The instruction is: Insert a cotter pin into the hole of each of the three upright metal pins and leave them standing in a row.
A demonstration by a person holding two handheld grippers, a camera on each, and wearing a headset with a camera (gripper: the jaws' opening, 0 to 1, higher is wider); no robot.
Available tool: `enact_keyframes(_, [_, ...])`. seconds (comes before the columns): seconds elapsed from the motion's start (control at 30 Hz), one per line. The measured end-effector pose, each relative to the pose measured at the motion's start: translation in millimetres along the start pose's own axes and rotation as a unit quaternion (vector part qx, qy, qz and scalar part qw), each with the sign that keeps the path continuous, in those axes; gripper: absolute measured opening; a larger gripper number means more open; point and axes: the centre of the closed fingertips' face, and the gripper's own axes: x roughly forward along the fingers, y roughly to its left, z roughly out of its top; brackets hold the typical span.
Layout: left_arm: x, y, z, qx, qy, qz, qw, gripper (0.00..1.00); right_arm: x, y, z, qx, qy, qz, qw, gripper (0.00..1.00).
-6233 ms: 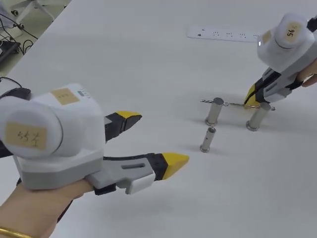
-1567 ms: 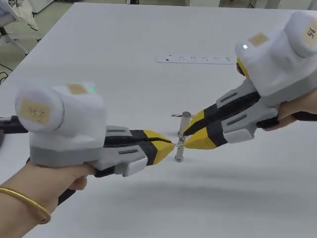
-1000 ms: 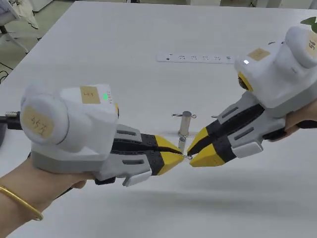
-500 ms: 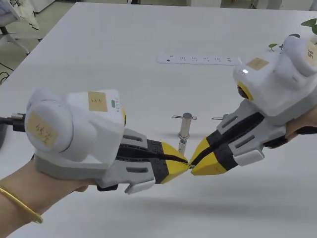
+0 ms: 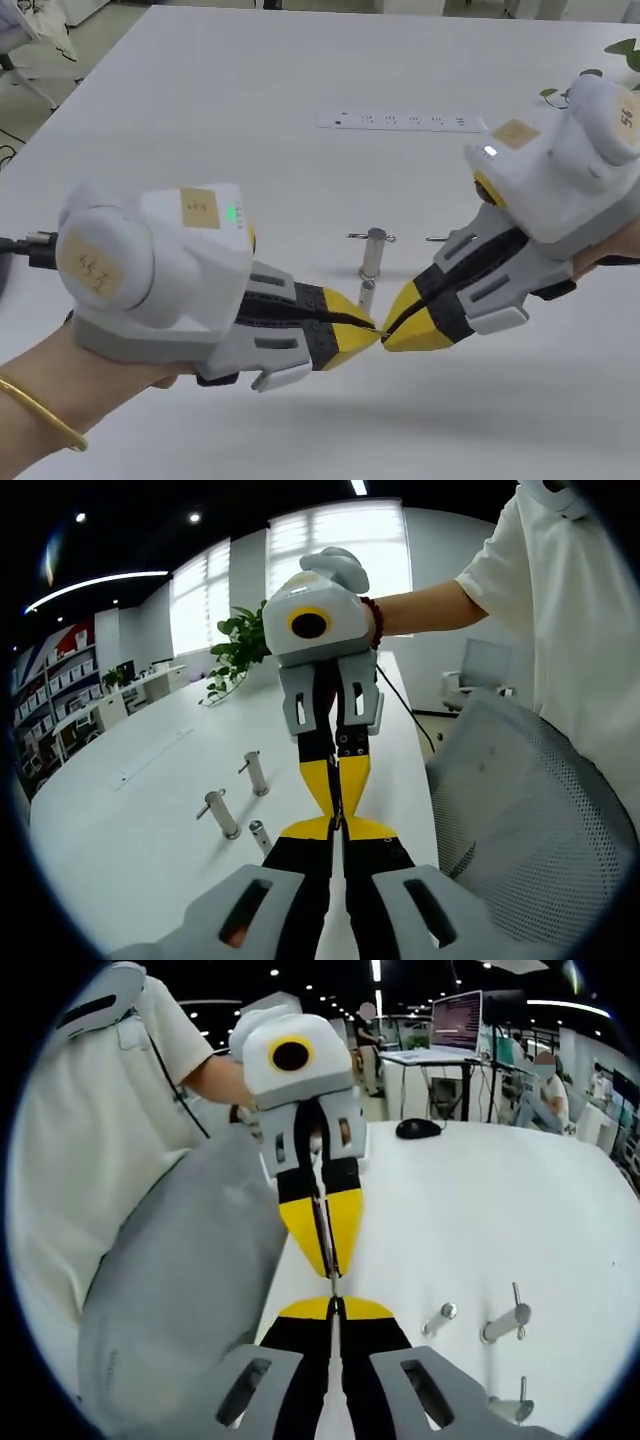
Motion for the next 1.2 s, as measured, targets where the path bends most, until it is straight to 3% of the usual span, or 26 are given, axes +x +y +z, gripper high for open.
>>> enact_keyframes(0.27, [0.9, 6.3, 0.4, -0.007, -0.008, 0.022, 0.9997, 0.04, -1.8, -9.9, -2.3, -0.021, 0.016, -0.028, 0.9993, 0.02])
enact_keyframes(0.57, [1.9, 15.3, -1.6, -0.018, -0.014, 0.048, 0.9986, 0.15, -7.5, -31.0, -17.7, -0.023, 0.058, -0.065, 0.9959, 0.02])
enact_keyframes(0.67, [2.3, 21.1, -3.3, -0.023, -0.016, 0.064, 0.9975, 0.18, -9.7, -40.8, -25.6, -0.024, 0.077, -0.083, 0.9933, 0.02])
enact_keyframes(0.87, [3.7, 29.9, -8.2, -0.039, -0.02, 0.087, 0.9953, 0.2, -12.3, -48.7, -32.4, -0.021, 0.091, -0.094, 0.9912, 0.02])
enact_keyframes(0.97, [4.6, 36.5, -13.1, -0.047, -0.015, 0.103, 0.9935, 0.21, -13.2, -53.7, -39.7, -0.03, 0.113, -0.101, 0.988, 0.02])
enact_keyframes(1.2, [8.2, 50.6, -24.1, -0.053, 0.0, 0.137, 0.9891, 0.24, -13.8, -62.8, -48.3, -0.029, 0.134, -0.115, 0.9839, 0.02])
